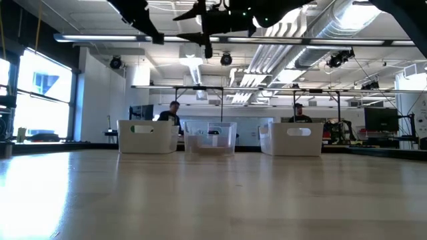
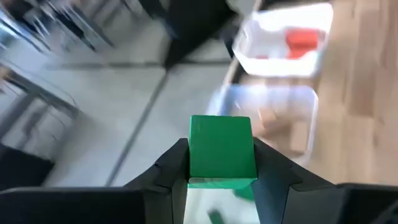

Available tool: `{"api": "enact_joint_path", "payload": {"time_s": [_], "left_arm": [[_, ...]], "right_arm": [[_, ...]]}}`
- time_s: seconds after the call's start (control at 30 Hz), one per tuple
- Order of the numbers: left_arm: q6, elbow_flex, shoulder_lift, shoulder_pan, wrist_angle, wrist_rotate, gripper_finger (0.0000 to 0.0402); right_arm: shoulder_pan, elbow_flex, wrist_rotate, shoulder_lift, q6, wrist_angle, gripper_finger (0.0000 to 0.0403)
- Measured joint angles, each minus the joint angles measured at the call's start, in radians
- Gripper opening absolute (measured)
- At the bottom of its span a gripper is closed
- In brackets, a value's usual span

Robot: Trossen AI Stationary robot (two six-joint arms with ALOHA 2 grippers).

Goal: Sort & place blocks by color
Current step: Put the green block into the left white bin

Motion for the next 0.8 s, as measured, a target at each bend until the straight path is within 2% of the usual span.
{"api": "enact_joint_path", "payload": {"time_s": [0.3, 0.63, 0.8], "left_arm": [[-0.067, -0.086, 0.115, 0.036, -0.022, -0.013, 0.011], [-0.129, -0.104, 0.306, 0.118, 0.009, 0.104, 0.011], [-0.171, -0.104, 0.372, 0.154, 0.028, 0.151, 0.0148]], "right_arm": [[-0.049, 0.0, -0.207, 0.0, 0.015, 0.004, 0.0188], [-0.052, 0.0, -0.268, 0.0, -0.03, -0.004, 0.0188], [-0.059, 0.0, -0.352, 0.0, -0.03, -0.007, 0.0188]]}}
